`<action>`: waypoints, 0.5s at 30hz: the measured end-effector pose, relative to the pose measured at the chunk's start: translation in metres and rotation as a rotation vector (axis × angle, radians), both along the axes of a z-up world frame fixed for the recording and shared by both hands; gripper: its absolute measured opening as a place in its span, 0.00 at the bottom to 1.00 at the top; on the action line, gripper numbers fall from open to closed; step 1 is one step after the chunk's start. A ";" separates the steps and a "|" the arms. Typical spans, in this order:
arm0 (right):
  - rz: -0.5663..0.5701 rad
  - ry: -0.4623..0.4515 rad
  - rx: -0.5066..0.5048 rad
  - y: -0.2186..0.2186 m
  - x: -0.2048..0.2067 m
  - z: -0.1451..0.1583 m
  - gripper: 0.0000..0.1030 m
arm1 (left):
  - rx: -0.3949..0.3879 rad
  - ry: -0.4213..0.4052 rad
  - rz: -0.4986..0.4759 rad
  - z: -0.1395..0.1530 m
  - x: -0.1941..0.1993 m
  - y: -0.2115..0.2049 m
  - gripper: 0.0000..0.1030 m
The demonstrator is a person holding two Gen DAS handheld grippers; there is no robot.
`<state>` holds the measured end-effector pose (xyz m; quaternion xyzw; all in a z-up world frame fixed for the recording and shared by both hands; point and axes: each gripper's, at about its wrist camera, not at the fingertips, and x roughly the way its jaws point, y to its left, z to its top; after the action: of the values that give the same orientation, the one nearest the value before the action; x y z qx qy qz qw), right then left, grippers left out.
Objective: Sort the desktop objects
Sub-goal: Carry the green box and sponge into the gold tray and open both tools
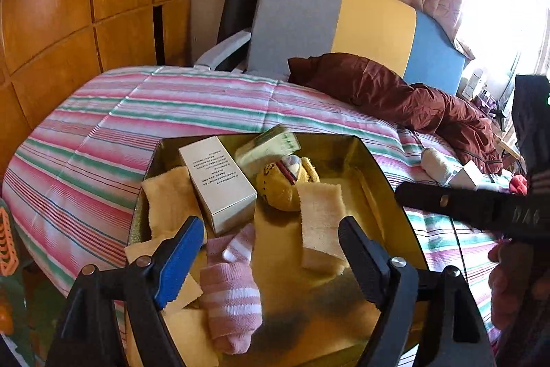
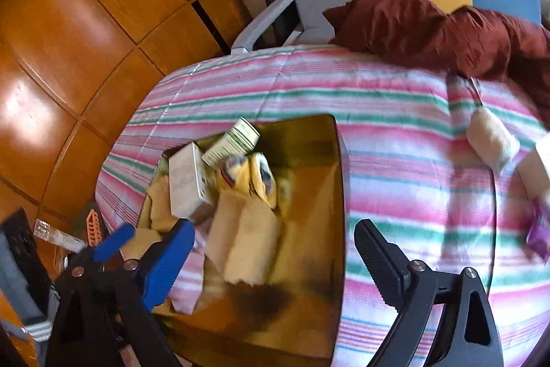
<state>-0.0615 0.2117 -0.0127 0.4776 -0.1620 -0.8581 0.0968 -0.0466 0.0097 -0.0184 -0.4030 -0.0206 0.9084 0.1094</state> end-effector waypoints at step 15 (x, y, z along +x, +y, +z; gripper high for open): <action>-0.031 0.032 0.070 0.018 0.049 -0.008 0.93 | -0.050 0.046 -0.060 0.014 0.033 0.020 0.80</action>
<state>-0.0126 0.2295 -0.0207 0.4642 -0.1374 -0.8723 0.0694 -0.0139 0.0298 -0.0041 -0.3852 0.0169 0.9139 0.1269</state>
